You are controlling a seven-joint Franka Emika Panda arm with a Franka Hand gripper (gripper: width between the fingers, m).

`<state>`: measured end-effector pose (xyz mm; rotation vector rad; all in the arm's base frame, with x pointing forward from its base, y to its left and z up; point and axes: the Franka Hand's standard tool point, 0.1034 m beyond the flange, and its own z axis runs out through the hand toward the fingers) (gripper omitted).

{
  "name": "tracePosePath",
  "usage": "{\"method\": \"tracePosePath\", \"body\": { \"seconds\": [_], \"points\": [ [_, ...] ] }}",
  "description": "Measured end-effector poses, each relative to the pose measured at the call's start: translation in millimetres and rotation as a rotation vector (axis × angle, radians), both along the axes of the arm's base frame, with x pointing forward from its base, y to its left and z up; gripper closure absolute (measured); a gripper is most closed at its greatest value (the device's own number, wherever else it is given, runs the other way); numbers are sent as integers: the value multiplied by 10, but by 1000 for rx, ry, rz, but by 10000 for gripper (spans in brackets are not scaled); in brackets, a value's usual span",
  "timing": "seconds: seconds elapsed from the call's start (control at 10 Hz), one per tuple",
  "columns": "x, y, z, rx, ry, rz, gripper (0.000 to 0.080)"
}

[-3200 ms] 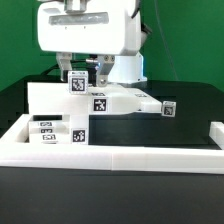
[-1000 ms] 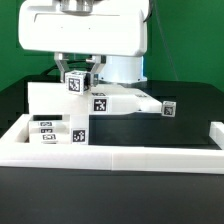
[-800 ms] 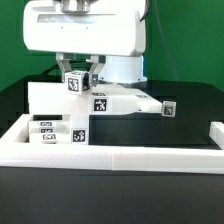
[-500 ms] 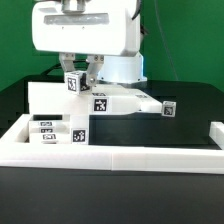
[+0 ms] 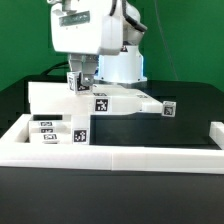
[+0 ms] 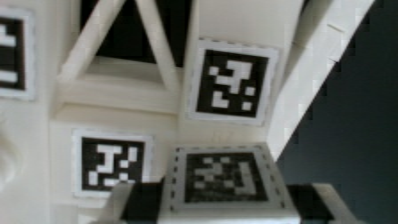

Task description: Assemble chair

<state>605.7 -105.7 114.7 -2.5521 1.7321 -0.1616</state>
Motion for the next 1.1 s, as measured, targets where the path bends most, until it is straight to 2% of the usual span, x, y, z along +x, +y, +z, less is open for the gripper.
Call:
{"method": "tracePosePath", "body": {
  "seconds": [0.3, 0.5, 0.6, 0.7, 1.1],
  "points": [
    [3, 9, 1, 21, -4, -159, 512],
    [3, 17, -2, 15, -2, -117, 498],
    [5, 51, -4, 13, 3, -100, 318],
    [11, 76, 4, 14, 7, -81, 197],
    [11, 63, 4, -23, 9, 227, 151]
  ]
}}
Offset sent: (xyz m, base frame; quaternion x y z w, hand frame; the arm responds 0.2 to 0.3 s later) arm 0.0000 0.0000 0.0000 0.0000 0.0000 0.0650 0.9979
